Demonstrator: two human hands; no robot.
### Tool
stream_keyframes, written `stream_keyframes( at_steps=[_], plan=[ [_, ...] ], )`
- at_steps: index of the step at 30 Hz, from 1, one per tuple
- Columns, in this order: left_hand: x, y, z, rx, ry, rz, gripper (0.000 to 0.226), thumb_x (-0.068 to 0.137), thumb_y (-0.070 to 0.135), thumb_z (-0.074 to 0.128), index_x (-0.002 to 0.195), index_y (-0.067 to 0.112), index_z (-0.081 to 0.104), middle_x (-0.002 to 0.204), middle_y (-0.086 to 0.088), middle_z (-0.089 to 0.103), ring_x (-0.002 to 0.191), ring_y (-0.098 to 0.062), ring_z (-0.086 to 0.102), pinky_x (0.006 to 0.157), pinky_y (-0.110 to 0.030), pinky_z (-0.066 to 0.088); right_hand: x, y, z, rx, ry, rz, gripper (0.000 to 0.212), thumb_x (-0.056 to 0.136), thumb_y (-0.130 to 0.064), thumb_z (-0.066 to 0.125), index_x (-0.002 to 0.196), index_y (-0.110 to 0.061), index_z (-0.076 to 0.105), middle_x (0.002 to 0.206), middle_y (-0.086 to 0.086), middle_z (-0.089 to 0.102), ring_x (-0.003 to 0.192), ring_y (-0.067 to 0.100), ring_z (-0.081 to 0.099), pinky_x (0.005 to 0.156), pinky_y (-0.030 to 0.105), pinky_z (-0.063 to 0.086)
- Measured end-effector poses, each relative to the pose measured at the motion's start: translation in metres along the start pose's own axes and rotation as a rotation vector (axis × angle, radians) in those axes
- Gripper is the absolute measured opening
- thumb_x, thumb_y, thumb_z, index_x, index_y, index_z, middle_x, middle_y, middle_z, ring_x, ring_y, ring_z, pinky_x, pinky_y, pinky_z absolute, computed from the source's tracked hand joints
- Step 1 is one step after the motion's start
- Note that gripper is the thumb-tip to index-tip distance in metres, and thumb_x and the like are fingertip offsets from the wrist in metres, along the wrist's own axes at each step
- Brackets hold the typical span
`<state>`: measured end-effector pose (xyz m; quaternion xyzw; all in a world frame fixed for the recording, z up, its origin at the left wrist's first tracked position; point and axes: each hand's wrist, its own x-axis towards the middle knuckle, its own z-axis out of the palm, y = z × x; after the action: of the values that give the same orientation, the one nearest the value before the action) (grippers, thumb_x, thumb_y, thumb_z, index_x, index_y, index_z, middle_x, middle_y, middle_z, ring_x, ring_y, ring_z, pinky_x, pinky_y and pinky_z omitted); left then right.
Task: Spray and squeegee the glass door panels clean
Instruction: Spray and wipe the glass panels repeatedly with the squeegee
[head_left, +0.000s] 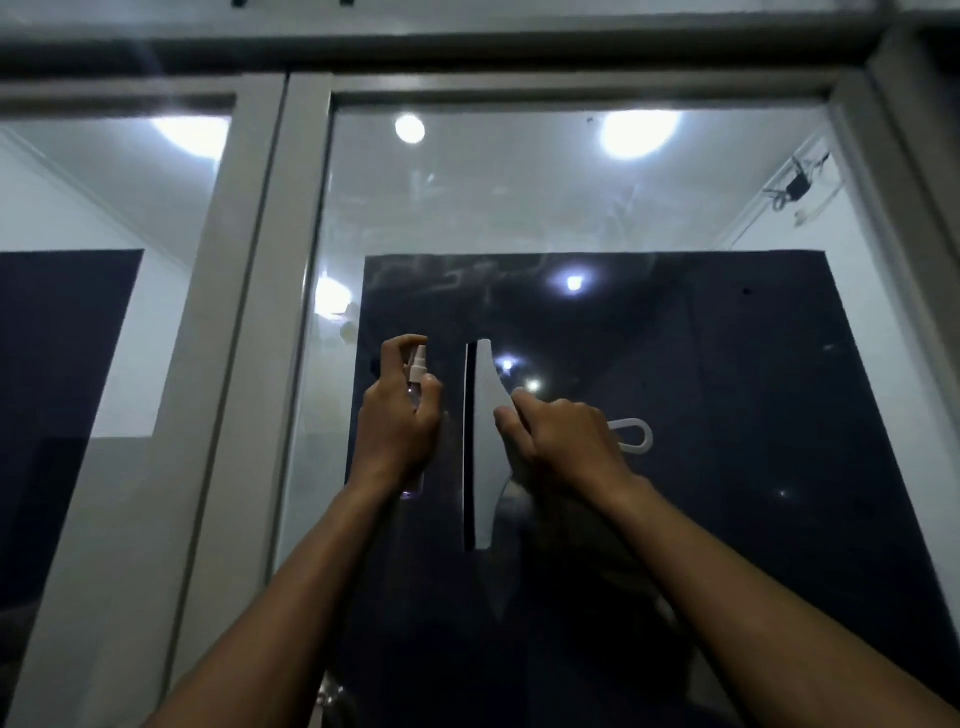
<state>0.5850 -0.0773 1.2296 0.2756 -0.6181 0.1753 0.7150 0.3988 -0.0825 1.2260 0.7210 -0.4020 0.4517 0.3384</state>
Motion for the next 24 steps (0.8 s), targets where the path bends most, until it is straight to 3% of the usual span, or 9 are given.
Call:
stream_keyframes(
  at_steps=[5, 10, 16, 21, 24],
  plan=[
    [0.068, -0.001, -0.006, 0.088, 0.065, 0.046, 0.032, 0.1, 0.022, 0.043, 0.132, 0.022, 0.043, 0.085, -0.009, 0.063, 0.072, -0.031, 0.06, 0.063, -0.039, 0.044, 0.042, -0.003, -0.014, -0.089, 0.096, 0.0, 0.038, 0.103, -0.051, 0.029, 0.082, -0.021, 0.041, 0.088, 0.015, 0.067, 0.087, 0.04, 0.059, 0.066, 0.038, 0.03],
    [0.106, -0.009, -0.01, 0.2, 0.06, 0.053, 0.031, 0.101, 0.018, 0.044, 0.132, 0.018, 0.04, 0.094, -0.008, 0.058, 0.078, -0.033, 0.058, 0.066, -0.036, 0.04, 0.056, 0.007, -0.014, -0.069, 0.154, 0.03, 0.047, 0.101, -0.053, 0.032, 0.07, -0.019, 0.041, 0.08, 0.012, 0.065, 0.08, 0.039, 0.06, 0.064, 0.037, 0.033],
    [0.118, -0.012, -0.01, 0.303, 0.039, 0.075, 0.027, 0.101, 0.017, 0.044, 0.126, 0.01, 0.037, 0.096, -0.006, 0.051, 0.075, -0.031, 0.049, 0.067, -0.036, 0.036, 0.066, 0.012, -0.011, -0.093, 0.191, 0.047, 0.049, 0.1, -0.053, 0.033, 0.068, -0.018, 0.043, 0.078, 0.011, 0.065, 0.079, 0.038, 0.059, 0.063, 0.036, 0.029],
    [0.121, -0.016, -0.01, 0.246, 0.085, 0.094, 0.03, 0.102, 0.017, 0.042, 0.131, 0.014, 0.036, 0.094, -0.008, 0.056, 0.071, -0.028, 0.053, 0.062, -0.034, 0.037, 0.082, -0.006, -0.012, -0.086, 0.198, -0.013, 0.051, 0.1, -0.054, 0.034, 0.064, -0.018, 0.04, 0.068, 0.005, 0.056, 0.067, 0.03, 0.051, 0.062, 0.034, 0.03],
    [0.122, -0.021, -0.013, 0.214, 0.11, 0.144, 0.035, 0.102, 0.014, 0.042, 0.136, 0.016, 0.036, 0.089, -0.008, 0.056, 0.065, -0.024, 0.051, 0.058, -0.032, 0.035, 0.103, -0.026, -0.01, -0.094, 0.173, -0.072, 0.049, 0.101, -0.053, 0.031, 0.069, -0.019, 0.045, 0.073, 0.007, 0.059, 0.072, 0.03, 0.054, 0.064, 0.036, 0.031]
  ],
)
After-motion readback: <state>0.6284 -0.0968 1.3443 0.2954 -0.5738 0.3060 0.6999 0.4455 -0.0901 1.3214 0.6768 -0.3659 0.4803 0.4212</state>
